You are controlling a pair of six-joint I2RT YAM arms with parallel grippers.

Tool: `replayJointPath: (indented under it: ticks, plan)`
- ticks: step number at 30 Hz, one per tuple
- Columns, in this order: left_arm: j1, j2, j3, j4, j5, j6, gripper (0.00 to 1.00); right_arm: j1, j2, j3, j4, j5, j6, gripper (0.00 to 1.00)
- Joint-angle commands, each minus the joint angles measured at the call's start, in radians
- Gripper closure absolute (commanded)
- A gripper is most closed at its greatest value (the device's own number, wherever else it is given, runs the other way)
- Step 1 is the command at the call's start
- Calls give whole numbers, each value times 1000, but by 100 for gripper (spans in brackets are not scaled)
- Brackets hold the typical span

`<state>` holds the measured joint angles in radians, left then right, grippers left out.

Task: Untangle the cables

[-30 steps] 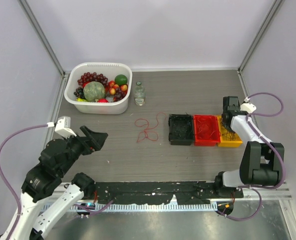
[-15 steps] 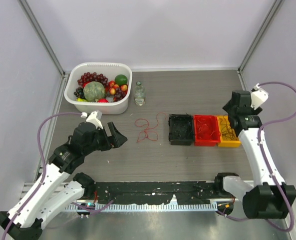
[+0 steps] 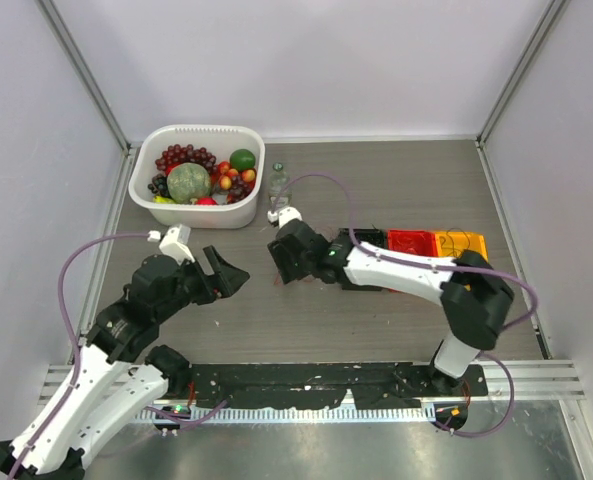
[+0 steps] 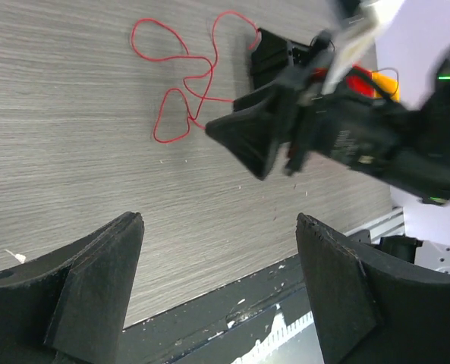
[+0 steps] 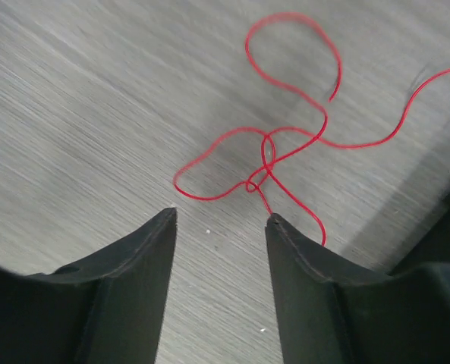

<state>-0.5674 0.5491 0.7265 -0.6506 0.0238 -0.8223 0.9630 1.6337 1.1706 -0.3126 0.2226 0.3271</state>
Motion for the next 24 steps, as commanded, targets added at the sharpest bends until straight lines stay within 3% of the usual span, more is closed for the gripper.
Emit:
replayJointPath:
  ticks: [1,4,9,19,20,22,24]
  plan:
    - [3,-70,16,-53,-73,-11,15,-21,86,98,-43,53,-105,48]
    - [1,-98,5,-70,-82,-21,15,-21,144,132,-123,134,-134,52]
    - [1,-83,-25,-24,-45,-46,15,-21,181,90,-129,251,-149,50]
    - [1,-12,-1,12,15,-38,16,-20,258,69,-82,304,-140,50]
    - [1,-17,-2,11,13,-38,16,-20,262,73,-80,282,-148,56]
    - [3,-26,-4,5,2,-38,16,-10,253,89,-83,233,-139,88]
    - [1,-35,5,-18,-15,-37,17,17,210,109,-88,216,-134,99]
